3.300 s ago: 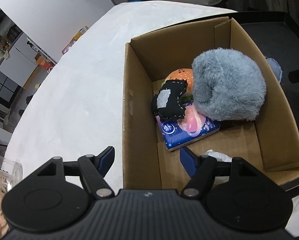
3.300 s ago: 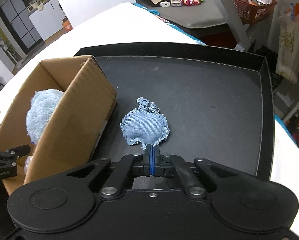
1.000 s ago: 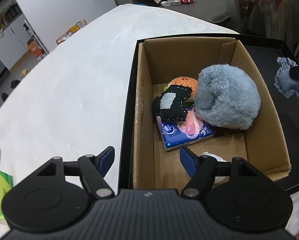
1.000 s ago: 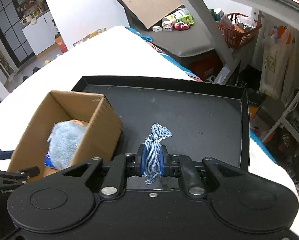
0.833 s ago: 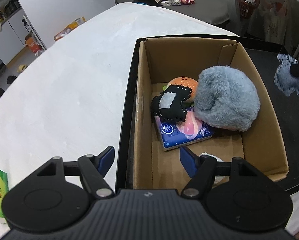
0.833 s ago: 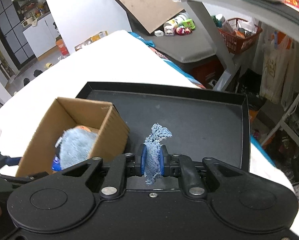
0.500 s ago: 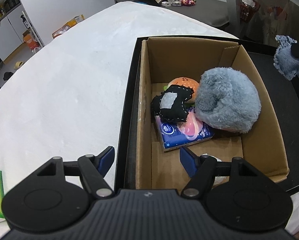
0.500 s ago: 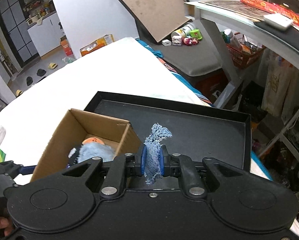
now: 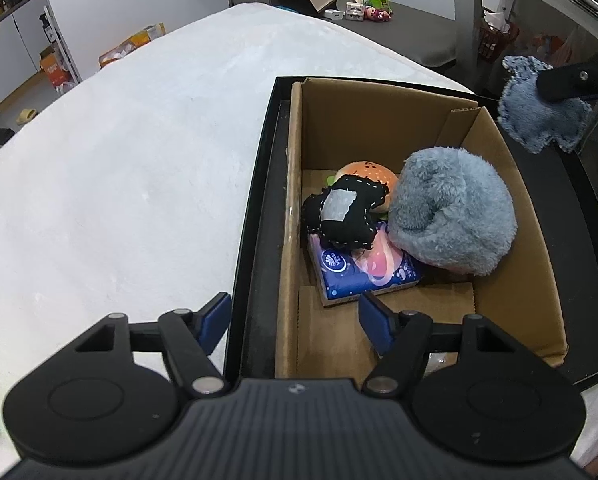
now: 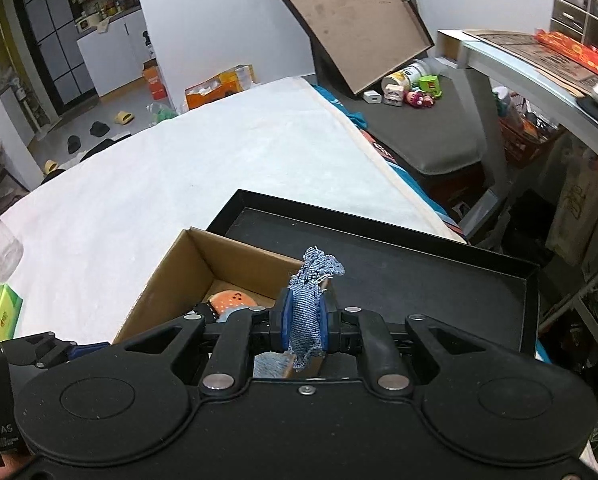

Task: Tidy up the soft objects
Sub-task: 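Lift and carry the denim heart plush over the box with the right gripper, then release the denim heart plush into the box with the right gripper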

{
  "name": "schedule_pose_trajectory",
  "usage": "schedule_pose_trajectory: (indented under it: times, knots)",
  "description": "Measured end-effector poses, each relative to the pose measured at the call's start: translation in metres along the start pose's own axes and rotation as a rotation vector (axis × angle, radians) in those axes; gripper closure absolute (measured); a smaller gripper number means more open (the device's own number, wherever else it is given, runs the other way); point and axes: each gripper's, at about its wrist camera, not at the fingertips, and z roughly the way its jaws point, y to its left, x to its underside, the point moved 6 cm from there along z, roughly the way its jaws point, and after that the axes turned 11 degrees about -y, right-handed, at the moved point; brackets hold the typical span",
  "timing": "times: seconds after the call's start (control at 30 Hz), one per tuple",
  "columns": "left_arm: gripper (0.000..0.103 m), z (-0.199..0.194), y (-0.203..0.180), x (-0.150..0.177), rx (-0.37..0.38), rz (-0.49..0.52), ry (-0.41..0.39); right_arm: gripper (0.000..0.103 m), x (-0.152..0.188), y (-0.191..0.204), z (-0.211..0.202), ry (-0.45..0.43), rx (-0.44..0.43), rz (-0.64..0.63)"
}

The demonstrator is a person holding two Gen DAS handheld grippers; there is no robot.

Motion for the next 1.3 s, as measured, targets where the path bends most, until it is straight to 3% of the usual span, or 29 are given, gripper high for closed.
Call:
schedule_pose_trajectory:
  times: [0.17,0.27,0.43,0.6,1.17,1.3]
  knots:
    - [0.037,0.003,0.003,0.000,0.012,-0.014,0.004,0.089,-0.003,0.009,0.009,0.007,0.003,-0.034]
    - [0.044,0.002,0.002,0.001,0.014,-0.006,0.001,0.089,-0.005,0.014,0.016,0.015,0.002,-0.074]
    - [0.076,0.004,0.001,0.002,0.008,0.002,0.006,0.088,-0.007,0.028,0.025,0.022,-0.011,-0.178]
    - [0.093,0.006,0.002,0.003,0.006,0.004,0.018,0.087,-0.012,0.042,0.033,0.027,-0.037,-0.247]
    - [0.094,0.002,0.000,0.004,-0.017,0.033,-0.001,0.085,-0.002,0.028,0.019,0.041,-0.011,-0.215]
    - [0.094,0.001,0.000,0.004,-0.021,0.034,0.001,0.075,-0.001,0.019,0.005,0.034,0.002,-0.180]
